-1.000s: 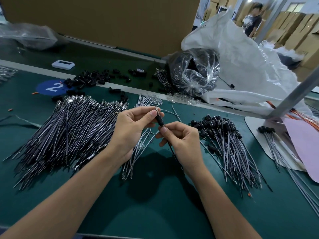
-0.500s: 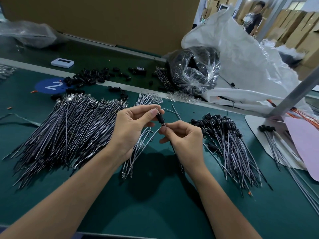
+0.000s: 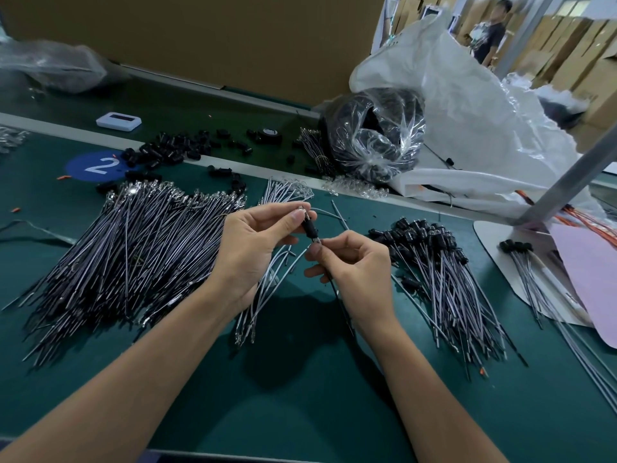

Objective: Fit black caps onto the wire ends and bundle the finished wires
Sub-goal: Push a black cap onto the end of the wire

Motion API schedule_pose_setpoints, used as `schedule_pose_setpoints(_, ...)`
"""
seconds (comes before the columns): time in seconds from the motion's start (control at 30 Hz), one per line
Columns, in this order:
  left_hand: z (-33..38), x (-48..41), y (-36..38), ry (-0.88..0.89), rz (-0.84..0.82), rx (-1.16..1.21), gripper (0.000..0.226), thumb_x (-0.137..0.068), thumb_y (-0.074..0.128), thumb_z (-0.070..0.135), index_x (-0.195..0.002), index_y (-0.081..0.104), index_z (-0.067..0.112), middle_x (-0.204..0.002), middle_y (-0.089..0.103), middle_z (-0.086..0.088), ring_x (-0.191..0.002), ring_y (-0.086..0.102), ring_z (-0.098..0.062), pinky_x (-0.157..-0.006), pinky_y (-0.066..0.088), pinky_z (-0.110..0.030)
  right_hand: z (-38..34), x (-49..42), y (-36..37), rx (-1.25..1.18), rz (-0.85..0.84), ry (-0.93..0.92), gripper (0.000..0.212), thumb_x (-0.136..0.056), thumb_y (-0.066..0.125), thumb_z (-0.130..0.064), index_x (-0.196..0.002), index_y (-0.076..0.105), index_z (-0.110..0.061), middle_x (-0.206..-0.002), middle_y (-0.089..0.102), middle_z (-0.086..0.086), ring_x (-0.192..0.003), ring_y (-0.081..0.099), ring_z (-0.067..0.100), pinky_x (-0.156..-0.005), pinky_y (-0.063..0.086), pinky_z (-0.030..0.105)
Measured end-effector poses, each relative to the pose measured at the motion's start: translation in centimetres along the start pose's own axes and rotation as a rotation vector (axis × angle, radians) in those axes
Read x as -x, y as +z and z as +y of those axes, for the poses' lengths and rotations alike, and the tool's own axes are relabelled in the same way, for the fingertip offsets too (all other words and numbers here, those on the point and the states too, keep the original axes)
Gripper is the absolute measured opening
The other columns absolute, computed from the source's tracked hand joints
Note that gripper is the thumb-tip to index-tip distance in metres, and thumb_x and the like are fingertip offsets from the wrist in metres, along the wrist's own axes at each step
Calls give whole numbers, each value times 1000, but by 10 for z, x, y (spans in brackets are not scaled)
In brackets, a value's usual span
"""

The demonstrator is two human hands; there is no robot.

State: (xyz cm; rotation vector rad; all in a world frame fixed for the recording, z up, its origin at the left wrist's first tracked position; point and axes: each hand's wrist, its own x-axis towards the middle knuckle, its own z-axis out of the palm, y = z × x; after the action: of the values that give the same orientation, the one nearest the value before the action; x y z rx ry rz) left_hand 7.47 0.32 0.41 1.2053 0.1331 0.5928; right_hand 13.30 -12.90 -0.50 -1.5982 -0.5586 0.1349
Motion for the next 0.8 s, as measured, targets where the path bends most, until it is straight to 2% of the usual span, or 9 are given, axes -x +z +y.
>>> schedule_pose_setpoints(0.27,-1,1,-1,-4,-3,-2,12,-82,68,11,-87,77,16,-91,76,-5,-85,71,-12,-70,54,-19,-1,0,1,-6,-17,3,19,-83,73,-3,-69,65,-12,-70,74,7,-58,72,24,-49,50,21)
schedule_pose_setpoints(0.5,-2,1,1,10,4,-70,19,-91,61,3,-88,74,17,-89,76,-2,-84,70,-10,-71,53,-22,1,0,2,-13,-31,20,18,-83,72,-2,-71,63,-10,-69,73,8,-58,72,24,-50,49,21)
schedule_pose_setpoints(0.8,-1,0,1,19,-1,-176,12,-89,64,4,-87,75,10,-85,75,-3,-72,65,-9,-59,47,-18,-1,1,2,-48,-74,10,11,-85,71,-2,-79,69,-11,-71,74,8,-58,70,20,-53,49,20)
